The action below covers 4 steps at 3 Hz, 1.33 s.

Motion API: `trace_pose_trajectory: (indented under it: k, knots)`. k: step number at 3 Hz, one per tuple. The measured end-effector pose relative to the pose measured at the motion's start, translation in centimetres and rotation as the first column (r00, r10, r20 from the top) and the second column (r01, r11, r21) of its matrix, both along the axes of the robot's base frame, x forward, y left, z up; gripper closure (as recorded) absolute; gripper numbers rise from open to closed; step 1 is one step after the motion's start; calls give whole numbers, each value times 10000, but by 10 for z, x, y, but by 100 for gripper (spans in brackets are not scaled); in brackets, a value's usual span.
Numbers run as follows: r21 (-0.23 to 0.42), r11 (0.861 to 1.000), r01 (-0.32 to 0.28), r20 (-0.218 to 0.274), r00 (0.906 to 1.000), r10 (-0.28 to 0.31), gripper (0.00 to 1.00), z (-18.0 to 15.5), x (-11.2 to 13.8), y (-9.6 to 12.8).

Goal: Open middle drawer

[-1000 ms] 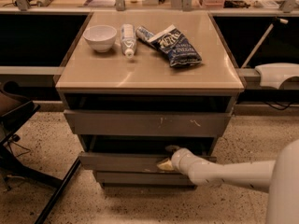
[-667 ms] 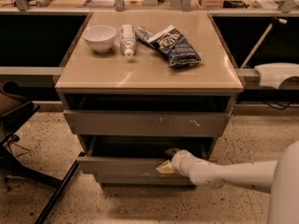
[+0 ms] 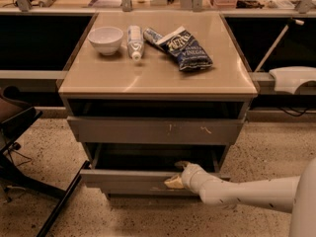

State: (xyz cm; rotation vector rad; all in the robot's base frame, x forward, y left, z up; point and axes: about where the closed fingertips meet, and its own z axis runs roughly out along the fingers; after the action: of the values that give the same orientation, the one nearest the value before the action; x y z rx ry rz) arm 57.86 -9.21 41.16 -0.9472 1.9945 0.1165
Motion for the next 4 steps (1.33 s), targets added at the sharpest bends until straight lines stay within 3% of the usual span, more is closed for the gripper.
trace_pose_trajectory:
  k: [3, 4]
  knots:
    - [117, 9999, 119, -144, 9998, -118, 100, 10, -11, 0]
    - [301, 9987, 419, -182, 9990, -414, 100, 2, -39, 2]
